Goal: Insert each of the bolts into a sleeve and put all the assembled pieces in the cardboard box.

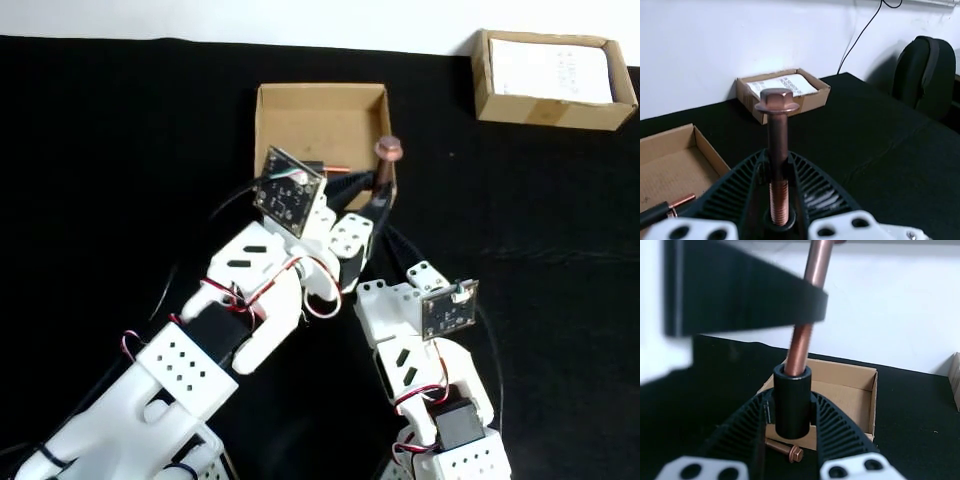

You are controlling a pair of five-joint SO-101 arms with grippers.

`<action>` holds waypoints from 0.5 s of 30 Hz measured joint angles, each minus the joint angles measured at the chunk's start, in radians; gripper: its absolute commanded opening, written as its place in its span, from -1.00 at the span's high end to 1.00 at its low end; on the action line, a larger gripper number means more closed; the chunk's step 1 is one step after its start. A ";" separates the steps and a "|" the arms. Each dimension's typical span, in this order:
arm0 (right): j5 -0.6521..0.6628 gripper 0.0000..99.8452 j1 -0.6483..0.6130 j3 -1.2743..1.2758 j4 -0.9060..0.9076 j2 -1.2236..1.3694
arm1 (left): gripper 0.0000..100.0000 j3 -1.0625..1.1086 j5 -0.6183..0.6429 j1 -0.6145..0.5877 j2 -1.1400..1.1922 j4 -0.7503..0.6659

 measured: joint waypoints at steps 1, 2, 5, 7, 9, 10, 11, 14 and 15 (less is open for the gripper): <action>0.000 0.99 0.000 0.000 0.000 0.000 | 0.98 0.009 0.000 0.000 0.000 0.000; 0.000 0.99 0.000 0.000 0.000 0.000 | 0.98 0.012 0.000 0.000 0.000 0.000; 0.000 0.99 0.000 0.000 0.000 0.002 | 0.98 0.029 0.026 0.017 -0.002 0.000; 0.000 0.99 0.000 0.000 0.000 0.002 | 0.98 0.031 0.037 0.018 -0.002 0.000; 0.000 0.99 0.000 0.000 0.002 0.002 | 0.98 0.035 0.037 0.018 -0.003 0.000; 0.000 0.99 0.000 0.000 0.002 0.002 | 0.98 0.038 0.037 0.018 -0.003 0.000; 0.000 0.99 0.000 0.000 0.002 0.002 | 0.97 0.044 0.037 0.018 -0.003 0.000; 0.000 0.99 0.000 0.000 0.002 0.002 | 0.94 0.055 0.037 0.018 -0.003 0.000; 0.000 0.99 0.002 0.000 0.002 0.002 | 0.89 0.055 0.037 0.018 -0.003 0.002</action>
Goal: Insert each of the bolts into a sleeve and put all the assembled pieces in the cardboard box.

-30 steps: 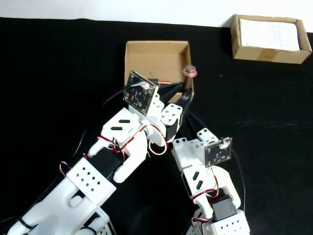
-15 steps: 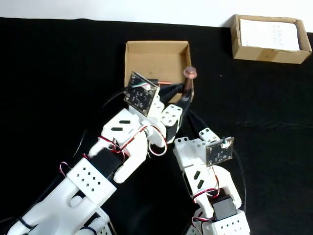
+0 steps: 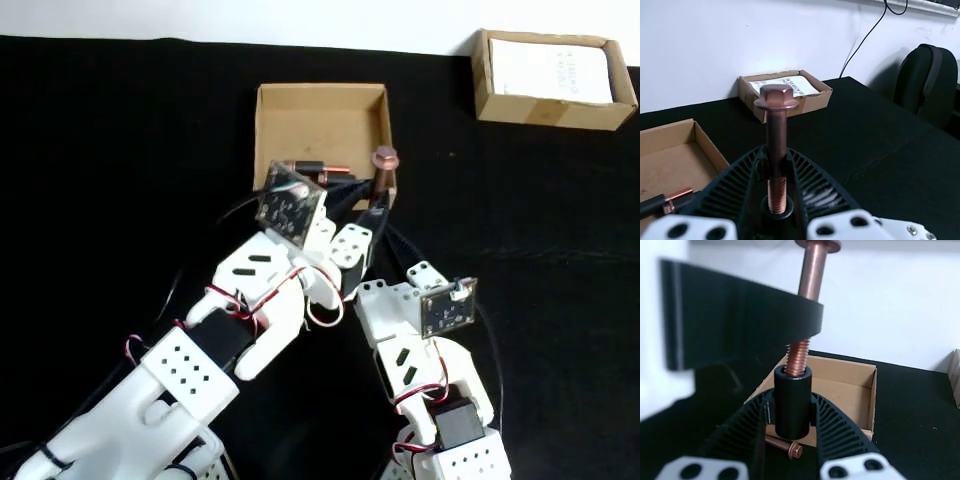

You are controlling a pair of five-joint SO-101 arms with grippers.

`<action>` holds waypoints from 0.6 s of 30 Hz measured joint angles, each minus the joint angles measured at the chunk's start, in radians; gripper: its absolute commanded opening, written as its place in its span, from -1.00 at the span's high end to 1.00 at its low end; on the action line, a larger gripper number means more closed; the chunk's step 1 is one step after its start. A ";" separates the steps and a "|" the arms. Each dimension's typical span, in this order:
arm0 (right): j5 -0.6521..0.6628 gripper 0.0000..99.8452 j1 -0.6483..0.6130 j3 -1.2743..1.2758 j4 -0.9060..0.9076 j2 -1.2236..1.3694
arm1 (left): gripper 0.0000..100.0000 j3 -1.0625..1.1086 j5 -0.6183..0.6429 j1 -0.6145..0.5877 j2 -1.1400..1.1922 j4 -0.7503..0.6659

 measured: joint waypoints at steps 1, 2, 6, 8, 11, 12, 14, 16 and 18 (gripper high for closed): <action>0.000 0.99 0.000 0.000 0.000 0.000 | 0.82 0.000 0.000 0.000 0.000 0.012; 0.000 0.99 0.000 0.000 0.000 0.000 | 0.76 0.000 0.000 0.000 -0.002 0.032; 0.000 0.99 -0.002 0.000 0.003 0.000 | 0.64 0.002 0.003 -0.002 0.002 0.117; 0.002 0.99 -0.005 0.000 0.005 0.002 | 0.64 0.002 0.005 -0.002 -0.011 0.147; 0.002 0.99 0.000 0.000 0.002 -0.002 | 0.64 0.003 0.005 -0.002 -0.048 0.189; 0.002 0.99 -0.002 0.000 0.002 -0.002 | 0.64 0.003 0.005 -0.002 -0.066 0.209; 0.002 0.99 0.015 0.000 0.002 -0.002 | 0.64 0.003 0.005 -0.002 -0.107 0.258; 0.002 0.99 0.037 0.000 0.002 -0.002 | 0.65 0.003 0.006 -0.002 -0.157 0.315; 0.002 0.99 0.066 0.000 0.005 -0.002 | 0.77 0.003 0.005 -0.023 -0.218 0.371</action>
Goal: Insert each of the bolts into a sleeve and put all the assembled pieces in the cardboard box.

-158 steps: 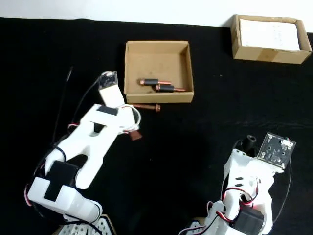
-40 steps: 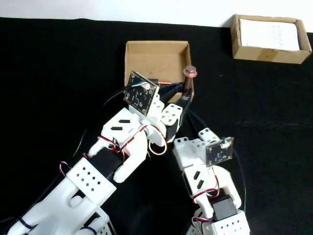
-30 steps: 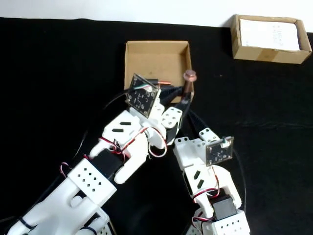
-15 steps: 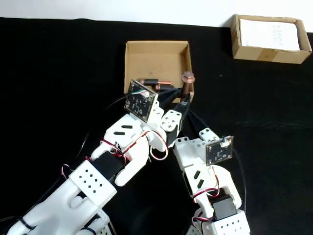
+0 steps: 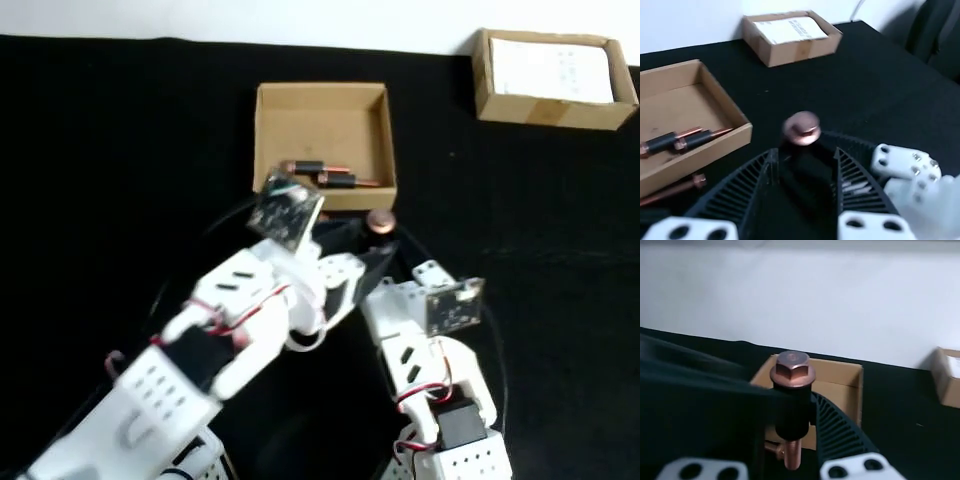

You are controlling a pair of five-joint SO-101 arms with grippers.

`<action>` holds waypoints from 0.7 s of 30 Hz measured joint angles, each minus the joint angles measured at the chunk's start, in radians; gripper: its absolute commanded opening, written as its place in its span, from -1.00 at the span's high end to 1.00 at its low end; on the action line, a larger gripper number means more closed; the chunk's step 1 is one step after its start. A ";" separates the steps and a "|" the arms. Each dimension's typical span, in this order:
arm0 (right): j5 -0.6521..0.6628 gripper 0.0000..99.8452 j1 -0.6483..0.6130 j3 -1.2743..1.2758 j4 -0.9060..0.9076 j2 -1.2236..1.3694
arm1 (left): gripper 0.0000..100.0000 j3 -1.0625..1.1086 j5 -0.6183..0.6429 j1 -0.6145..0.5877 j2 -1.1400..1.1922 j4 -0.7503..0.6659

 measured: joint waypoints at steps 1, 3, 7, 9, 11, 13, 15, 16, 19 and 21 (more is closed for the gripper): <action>0.000 0.99 0.015 0.000 0.011 0.000 | 0.86 0.000 0.000 -0.017 -0.034 0.025; 0.000 0.99 0.043 -0.012 0.041 0.000 | 0.99 0.000 0.000 -0.069 -0.107 0.071; 0.000 0.99 0.061 -0.080 0.100 0.003 | 0.98 0.032 0.002 -0.193 -0.269 0.135; 0.000 0.99 0.063 -0.132 0.100 0.046 | 0.98 0.069 0.002 -0.244 -0.345 0.141; 0.000 0.99 0.063 -0.201 0.100 0.121 | 0.98 0.126 0.000 -0.304 -0.425 0.141; 0.000 0.99 0.061 -0.287 0.103 0.227 | 0.98 0.195 0.002 -0.358 -0.505 0.141; 0.000 0.99 0.061 -0.381 0.103 0.358 | 0.98 0.281 0.000 -0.417 -0.585 0.141; 0.000 0.99 0.061 -0.433 0.103 0.431 | 0.98 0.327 0.002 -0.450 -0.623 0.141; 0.026 0.99 0.061 -0.580 0.107 0.672 | 0.98 0.473 0.002 -0.509 -0.727 0.141; 0.106 0.99 0.061 -0.669 0.107 0.832 | 0.98 0.548 0.002 -0.539 -0.743 0.141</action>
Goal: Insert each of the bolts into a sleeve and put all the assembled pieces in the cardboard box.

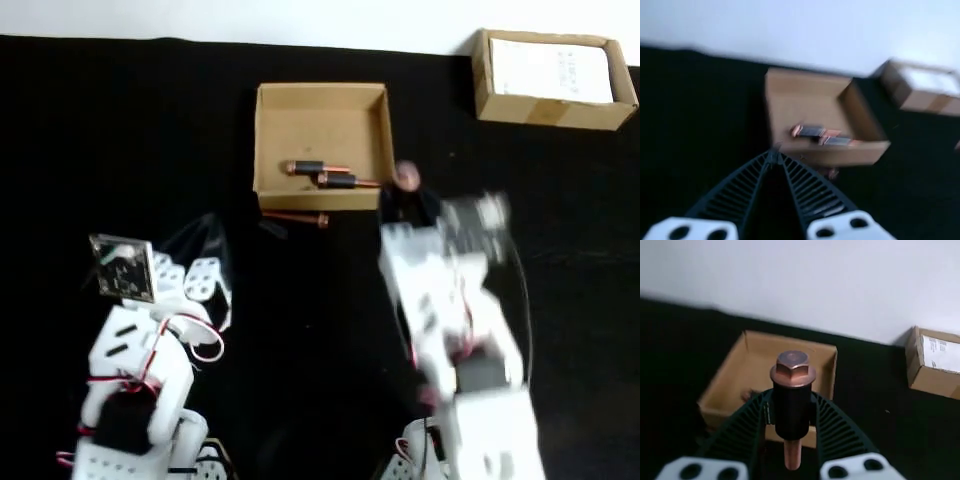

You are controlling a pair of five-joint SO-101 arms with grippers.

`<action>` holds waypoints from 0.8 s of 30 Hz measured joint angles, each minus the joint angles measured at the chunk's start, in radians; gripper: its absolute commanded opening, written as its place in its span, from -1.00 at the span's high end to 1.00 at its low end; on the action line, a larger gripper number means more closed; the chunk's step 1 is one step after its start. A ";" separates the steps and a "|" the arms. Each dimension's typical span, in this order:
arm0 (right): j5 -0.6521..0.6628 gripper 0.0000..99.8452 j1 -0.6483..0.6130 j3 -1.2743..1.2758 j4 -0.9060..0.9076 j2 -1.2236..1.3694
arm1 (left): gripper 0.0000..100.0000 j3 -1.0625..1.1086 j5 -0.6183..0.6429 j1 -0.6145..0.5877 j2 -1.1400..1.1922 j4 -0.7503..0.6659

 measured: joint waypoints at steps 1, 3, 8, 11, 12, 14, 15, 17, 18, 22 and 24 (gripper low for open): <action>0.051 0.99 0.000 -0.044 0.000 0.077 | 0.98 0.029 0.000 -0.017 0.000 -0.003; 0.150 0.99 0.000 -0.127 0.000 0.221 | 0.98 0.087 0.002 -0.052 0.000 -0.031; 0.400 0.99 -0.014 -0.322 0.000 0.526 | 0.98 0.166 0.000 -0.129 0.002 -0.117; 0.529 0.99 -0.041 -0.443 0.000 0.701 | 0.98 0.169 0.000 -0.137 0.002 -0.106; 0.566 0.99 -0.046 -0.485 0.000 0.760 | 0.98 0.169 0.002 -0.138 0.002 -0.089; 0.641 0.99 -0.048 -0.568 0.000 0.873 | 0.98 0.169 0.000 -0.138 0.002 -0.021; 0.677 0.99 -0.046 -0.609 0.000 0.930 | 0.98 0.169 0.000 -0.137 0.002 0.008; 0.750 0.99 -0.043 -0.694 0.000 1.048 | 0.98 0.169 0.000 -0.137 0.002 0.031; 0.787 0.99 -0.043 -0.736 0.000 1.106 | 0.98 0.169 0.000 -0.137 0.002 0.034; 0.910 0.99 -0.044 -0.898 0.000 1.330 | 0.98 0.169 0.000 -0.137 0.002 0.035; 0.950 0.97 -0.044 -0.973 0.000 1.435 | 0.98 0.169 0.000 -0.137 0.002 0.035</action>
